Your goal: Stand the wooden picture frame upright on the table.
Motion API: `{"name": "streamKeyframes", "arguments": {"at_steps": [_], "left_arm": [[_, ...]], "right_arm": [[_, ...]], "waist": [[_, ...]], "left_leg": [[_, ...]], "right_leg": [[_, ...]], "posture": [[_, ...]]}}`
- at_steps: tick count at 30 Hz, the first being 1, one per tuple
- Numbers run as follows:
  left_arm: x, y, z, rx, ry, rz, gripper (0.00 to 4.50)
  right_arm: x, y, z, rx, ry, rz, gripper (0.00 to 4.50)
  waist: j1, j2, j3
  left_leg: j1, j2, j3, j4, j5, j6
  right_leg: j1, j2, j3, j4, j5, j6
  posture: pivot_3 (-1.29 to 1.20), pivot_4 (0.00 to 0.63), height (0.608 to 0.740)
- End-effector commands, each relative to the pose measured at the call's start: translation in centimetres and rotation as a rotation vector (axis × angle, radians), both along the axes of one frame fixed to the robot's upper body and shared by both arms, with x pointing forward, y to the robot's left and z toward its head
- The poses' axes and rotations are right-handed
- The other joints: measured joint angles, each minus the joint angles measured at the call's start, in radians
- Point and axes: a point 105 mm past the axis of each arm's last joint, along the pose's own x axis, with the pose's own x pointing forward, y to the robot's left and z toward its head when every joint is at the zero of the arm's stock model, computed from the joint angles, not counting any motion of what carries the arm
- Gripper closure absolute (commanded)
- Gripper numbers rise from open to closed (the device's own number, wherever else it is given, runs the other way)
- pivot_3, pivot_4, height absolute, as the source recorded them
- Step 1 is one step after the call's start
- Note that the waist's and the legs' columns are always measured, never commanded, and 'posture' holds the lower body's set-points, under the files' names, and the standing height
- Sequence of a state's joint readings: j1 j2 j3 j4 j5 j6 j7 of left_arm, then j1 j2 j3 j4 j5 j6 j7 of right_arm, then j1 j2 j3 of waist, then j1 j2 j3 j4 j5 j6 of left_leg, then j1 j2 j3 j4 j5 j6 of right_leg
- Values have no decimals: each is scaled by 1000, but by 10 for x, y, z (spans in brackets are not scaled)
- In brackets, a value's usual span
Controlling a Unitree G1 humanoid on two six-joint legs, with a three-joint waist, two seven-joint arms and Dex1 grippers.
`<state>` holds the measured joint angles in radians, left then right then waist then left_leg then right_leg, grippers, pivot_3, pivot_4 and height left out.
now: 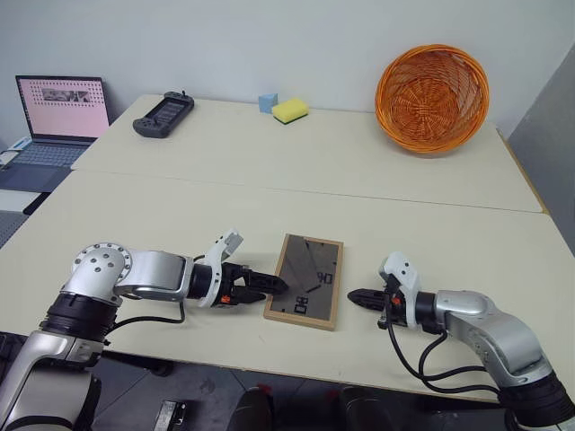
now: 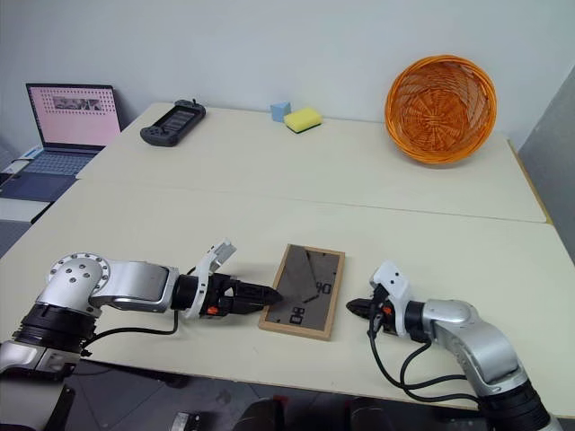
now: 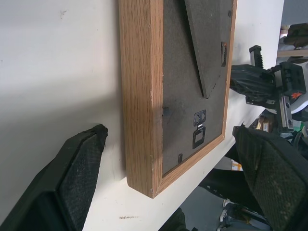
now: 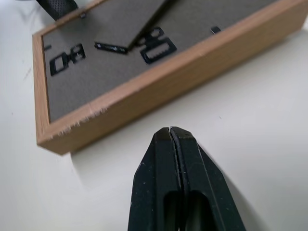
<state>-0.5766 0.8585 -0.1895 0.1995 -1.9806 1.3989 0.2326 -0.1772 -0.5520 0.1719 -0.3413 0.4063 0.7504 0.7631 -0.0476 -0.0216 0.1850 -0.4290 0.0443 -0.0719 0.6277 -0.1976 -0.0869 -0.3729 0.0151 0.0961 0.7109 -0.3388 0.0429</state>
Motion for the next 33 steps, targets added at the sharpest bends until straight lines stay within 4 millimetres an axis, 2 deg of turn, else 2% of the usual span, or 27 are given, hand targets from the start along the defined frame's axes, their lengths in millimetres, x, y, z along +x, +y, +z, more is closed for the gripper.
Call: {"name": "streamKeyframes", "arguments": {"at_steps": [1, 10, 17, 25, 33], "left_arm": [[0, 1, -4, 20, 11, 3, 17], [1, 0, -3, 17, 10, 2, 17], [4, 0, -2, 16, 2, 13, 17], [4, 1, -2, 10, 2, 23, 17], [7, -4, 4, -25, -26, 26, 1520]], "right_arm": [[8, 15, 14, 51, -47, 4, 4500], [22, 42, 27, 113, -78, 7, 4500], [23, 48, 29, 123, -83, 9, 4500], [22, 45, 27, 118, -78, 3, 4500], [25, 40, 27, 108, -79, -6, 4500]], "waist": [[0, 0, 0], [-1, 0, 0], [-1, 0, 0], [-1, 0, 0], [0, 0, 0]], "left_leg": [[0, 0, 0, 0, 0, 0], [0, 0, 0, 0, 0, 0], [0, 1, 0, 0, 0, 0], [0, 1, 0, 0, 0, 0], [0, 0, 0, 0, 0, 0]], "right_leg": [[0, 0, 0, 0, 0, 0], [0, 0, 0, 0, 0, 0], [0, 0, 0, 0, 0, 0], [0, 0, 0, 0, 0, 0], [-1, 0, 0, 0, 0, 0]], "posture": [[0, 150, 740], [0, 150, 740], [0, 150, 740], [0, 150, 740], [0, 150, 740]]}}
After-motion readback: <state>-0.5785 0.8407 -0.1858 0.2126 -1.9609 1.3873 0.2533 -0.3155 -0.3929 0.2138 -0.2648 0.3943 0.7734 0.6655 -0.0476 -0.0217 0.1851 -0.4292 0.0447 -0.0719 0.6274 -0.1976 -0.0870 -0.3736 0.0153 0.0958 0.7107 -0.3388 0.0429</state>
